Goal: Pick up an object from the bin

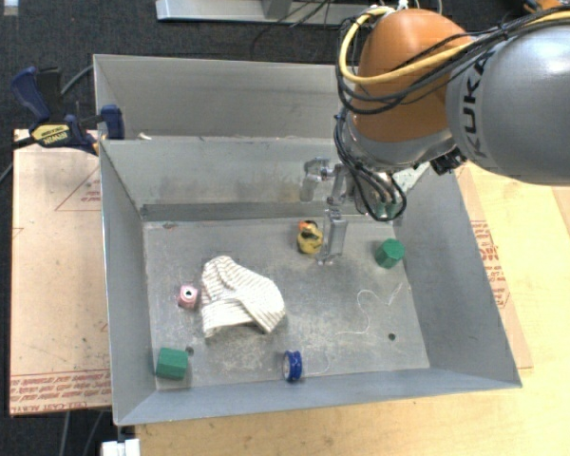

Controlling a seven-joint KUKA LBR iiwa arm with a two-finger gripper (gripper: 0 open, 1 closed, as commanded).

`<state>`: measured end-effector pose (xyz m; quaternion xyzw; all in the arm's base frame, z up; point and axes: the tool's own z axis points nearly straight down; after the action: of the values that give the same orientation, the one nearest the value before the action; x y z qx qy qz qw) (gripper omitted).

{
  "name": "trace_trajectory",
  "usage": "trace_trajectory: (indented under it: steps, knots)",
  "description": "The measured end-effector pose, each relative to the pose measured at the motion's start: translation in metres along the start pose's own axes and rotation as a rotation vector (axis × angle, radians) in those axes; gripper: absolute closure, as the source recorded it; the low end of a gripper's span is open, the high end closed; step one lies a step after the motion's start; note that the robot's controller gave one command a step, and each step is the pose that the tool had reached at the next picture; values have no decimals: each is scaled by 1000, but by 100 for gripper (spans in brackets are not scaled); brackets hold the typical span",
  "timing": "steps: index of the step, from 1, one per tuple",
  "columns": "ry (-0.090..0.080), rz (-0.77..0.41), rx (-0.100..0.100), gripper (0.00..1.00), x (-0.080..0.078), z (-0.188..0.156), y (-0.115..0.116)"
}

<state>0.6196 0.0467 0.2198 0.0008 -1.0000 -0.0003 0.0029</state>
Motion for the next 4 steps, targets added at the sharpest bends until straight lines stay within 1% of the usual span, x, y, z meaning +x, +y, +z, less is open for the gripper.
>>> trace_trajectory:
  steps: [1, 2, 3, 4]
  knots:
    - [-8, 1, 0, 0, -1, -5, 0]
    - [9, -9, -2, 0, 40, 75, 43]
    - [5, -8, -2, 0, 38, 73, 42]
    - [12, -41, -2, 0, 53, 109, 19]
